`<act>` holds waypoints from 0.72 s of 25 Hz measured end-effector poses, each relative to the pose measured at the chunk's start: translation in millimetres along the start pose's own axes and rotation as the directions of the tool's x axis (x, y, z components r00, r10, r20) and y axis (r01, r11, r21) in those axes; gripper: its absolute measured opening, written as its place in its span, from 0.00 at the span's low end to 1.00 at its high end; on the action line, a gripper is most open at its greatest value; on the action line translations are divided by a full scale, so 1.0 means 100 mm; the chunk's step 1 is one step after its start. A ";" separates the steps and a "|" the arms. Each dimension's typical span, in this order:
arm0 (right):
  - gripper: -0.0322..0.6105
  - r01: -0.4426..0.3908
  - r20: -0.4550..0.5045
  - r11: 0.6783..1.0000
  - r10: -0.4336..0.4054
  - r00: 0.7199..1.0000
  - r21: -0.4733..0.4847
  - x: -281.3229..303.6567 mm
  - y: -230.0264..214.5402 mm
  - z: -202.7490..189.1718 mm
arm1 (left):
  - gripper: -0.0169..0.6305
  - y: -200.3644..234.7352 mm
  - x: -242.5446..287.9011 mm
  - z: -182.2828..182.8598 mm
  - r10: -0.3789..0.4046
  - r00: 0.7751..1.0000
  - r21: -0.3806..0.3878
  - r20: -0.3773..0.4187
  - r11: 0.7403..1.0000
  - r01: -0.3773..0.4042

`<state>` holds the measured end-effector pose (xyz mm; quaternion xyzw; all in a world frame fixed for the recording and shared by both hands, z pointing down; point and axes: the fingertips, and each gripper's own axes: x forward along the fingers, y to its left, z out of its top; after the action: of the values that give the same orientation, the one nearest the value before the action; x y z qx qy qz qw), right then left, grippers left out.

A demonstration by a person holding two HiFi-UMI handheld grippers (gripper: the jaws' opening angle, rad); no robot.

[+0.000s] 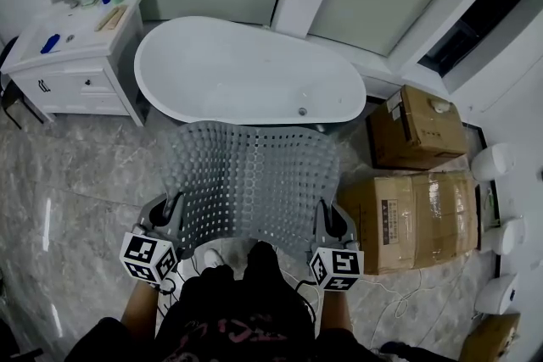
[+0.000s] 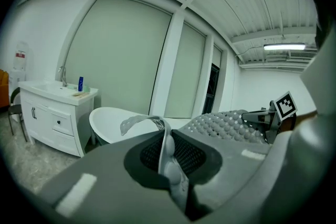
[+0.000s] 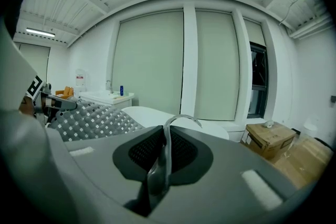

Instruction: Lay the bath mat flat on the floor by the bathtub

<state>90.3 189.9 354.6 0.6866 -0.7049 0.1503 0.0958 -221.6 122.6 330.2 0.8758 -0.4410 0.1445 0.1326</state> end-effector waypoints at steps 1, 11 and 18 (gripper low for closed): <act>0.13 0.000 -0.001 1.000 0.000 1.000 0.000 0.01 -0.02 0.00 | 0.05 -0.01 0.03 -0.01 -0.003 1.000 0.001 -0.004 1.000 0.003; 0.13 -0.016 -0.029 0.999 0.017 0.999 0.039 0.43 -0.52 -0.20 | 0.05 -0.18 0.62 -0.08 0.004 0.998 0.019 -0.070 1.000 -0.003; 0.13 -0.123 -0.059 0.989 0.128 0.990 0.088 0.95 -1.04 -0.38 | 0.05 -0.41 1.18 -0.08 0.075 0.990 0.005 -0.120 0.997 -0.075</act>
<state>187.7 113.1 431.2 0.6391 -0.7364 0.2073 0.0798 -122.6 62.5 377.1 0.8485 -0.4646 0.2019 0.1533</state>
